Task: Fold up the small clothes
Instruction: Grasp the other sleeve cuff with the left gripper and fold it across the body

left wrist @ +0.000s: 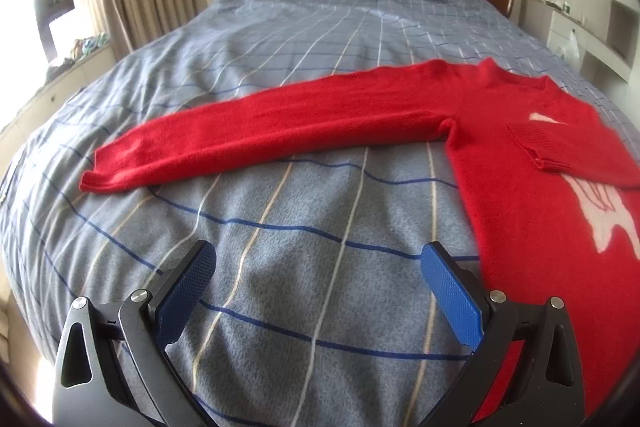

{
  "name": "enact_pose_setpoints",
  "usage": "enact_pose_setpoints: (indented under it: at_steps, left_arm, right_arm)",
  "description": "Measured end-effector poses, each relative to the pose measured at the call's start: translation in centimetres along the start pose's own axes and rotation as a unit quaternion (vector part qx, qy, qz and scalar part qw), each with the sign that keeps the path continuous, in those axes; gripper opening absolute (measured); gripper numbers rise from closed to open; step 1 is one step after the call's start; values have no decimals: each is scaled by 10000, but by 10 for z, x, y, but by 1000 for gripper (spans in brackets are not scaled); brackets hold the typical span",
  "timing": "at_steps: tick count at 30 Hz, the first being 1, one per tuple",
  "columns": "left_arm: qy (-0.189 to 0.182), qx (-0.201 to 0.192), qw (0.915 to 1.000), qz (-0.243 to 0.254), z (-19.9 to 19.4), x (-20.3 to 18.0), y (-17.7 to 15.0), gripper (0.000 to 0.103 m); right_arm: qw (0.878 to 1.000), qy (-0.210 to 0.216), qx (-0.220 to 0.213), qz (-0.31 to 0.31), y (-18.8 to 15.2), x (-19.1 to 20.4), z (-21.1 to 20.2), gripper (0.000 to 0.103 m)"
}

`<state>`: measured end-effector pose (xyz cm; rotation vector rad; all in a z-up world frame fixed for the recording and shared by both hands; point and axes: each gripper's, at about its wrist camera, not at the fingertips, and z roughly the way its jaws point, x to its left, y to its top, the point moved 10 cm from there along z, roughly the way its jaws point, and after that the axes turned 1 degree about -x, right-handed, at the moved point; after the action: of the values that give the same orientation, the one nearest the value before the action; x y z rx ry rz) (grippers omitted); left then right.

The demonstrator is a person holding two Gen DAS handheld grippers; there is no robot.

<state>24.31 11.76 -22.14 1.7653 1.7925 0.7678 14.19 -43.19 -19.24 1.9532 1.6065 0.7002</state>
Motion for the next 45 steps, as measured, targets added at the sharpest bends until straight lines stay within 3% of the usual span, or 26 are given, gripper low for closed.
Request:
enact_pose_setpoints:
  at_steps: [2,4,14,27,30,32,34,37,41,43,45]
  left_arm:
    - [-188,73,9995,-230,10,5,-9,103]
    - [-285,-129,9990,-315,7,6,-13,103]
    - [-226,-311,9990,-223,8,1,-15,103]
    - [-400,263,9988,-64,-10,6,-20,103]
    - [-588,291,9974,-306,-20,27,-14,102]
    - [-608,282,9949,-759,-20,57,-4,102]
    - [-613,269,9869,-1470,-16,96,8,102]
    - [-868,439,9614,-2573,4,144,17,101]
    - [-861,373,9346,-3431,30,181,23,93]
    - [-762,261,9285,-3626,38,189,28,89]
    - [-628,157,9261,-3717,46,195,33,78]
  right_arm:
    - [9998,-50,-189,43,-1,-1,1,73]
    - [9993,-124,-357,-16,-3,0,1,78]
    - [9976,14,-688,-44,-6,3,6,83]
    - [9975,66,-704,-16,-9,3,6,83]
    - [9975,56,-704,-26,-9,3,6,83]
    - [9975,51,-699,-29,-9,3,6,83]
    - [9976,37,-694,-42,-9,3,6,83]
    - [9976,22,-689,-59,-8,3,7,83]
    - [9977,-11,-677,-85,-8,3,8,83]
    - [9977,-39,-669,-107,-8,3,8,83]
    - [9977,-58,-662,-122,-8,3,8,83]
